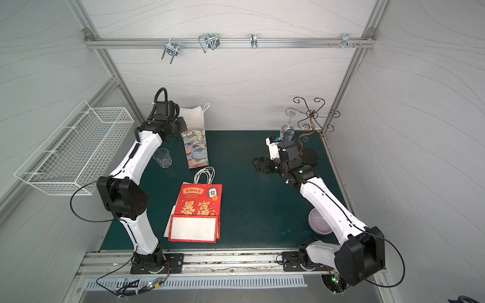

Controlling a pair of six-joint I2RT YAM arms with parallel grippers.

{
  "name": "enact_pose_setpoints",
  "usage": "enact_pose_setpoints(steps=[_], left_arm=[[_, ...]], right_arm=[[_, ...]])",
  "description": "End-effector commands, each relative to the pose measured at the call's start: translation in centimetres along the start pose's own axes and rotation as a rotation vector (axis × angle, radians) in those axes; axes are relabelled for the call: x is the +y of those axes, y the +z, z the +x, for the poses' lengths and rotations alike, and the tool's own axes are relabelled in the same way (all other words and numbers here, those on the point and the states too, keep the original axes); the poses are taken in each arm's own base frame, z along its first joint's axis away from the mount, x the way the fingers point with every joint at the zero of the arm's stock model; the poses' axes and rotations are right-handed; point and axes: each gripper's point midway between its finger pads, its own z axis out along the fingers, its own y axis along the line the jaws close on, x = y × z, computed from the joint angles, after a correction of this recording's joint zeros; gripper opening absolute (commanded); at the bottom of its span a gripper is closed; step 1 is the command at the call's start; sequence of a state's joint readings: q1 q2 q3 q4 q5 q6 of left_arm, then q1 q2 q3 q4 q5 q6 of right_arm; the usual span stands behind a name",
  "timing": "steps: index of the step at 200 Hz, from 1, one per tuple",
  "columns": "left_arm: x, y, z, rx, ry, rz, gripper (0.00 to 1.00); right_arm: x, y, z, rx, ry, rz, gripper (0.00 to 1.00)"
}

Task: Put away the paper bag
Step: Pick up the paper bag from the center of the board, then place the paper bag at the center of the board.

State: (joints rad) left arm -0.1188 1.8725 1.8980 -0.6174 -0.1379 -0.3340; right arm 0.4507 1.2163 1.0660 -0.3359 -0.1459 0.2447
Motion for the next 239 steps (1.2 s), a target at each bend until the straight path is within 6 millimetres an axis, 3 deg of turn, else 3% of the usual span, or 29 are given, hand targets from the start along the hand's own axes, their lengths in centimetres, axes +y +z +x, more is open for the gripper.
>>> enact_pose_setpoints(steps=[1,30,73,151,166,187,215,239], left_arm=[[-3.0,-1.9,-3.3,-0.127,0.037,0.152,0.00],[-5.0,-2.8,-4.0,-0.162,0.052,0.224,0.00],[-10.4,-5.4,-4.3,-0.178,0.067,0.468,0.00],[-17.6,-14.0,-3.0,-0.149,0.172,0.980,0.00],[-18.0,-14.8,-1.1,-0.107,0.192,1.063,0.00],[-18.3,-16.3,1.1,-0.071,0.273,1.138,0.00],[-18.7,-18.8,5.1,0.008,0.418,1.254,0.00],[-18.6,-20.3,8.2,0.071,0.484,1.349,0.00]], right_arm=[[-0.6,-1.0,0.6,0.004,-0.015,0.032,0.90],[-1.0,-2.1,0.6,-0.004,-0.026,0.058,0.90],[-2.4,-4.4,-0.4,-0.074,0.030,0.074,0.90],[-5.6,-9.1,-0.6,-0.110,-0.033,0.179,0.92],[-5.3,-9.8,-0.3,-0.117,-0.090,0.170,0.94],[-3.4,-10.4,0.2,-0.130,-0.209,0.085,0.94],[-1.0,-11.1,1.6,-0.143,-0.347,-0.030,0.95],[-0.2,-11.3,2.9,-0.146,-0.430,-0.079,0.97]])
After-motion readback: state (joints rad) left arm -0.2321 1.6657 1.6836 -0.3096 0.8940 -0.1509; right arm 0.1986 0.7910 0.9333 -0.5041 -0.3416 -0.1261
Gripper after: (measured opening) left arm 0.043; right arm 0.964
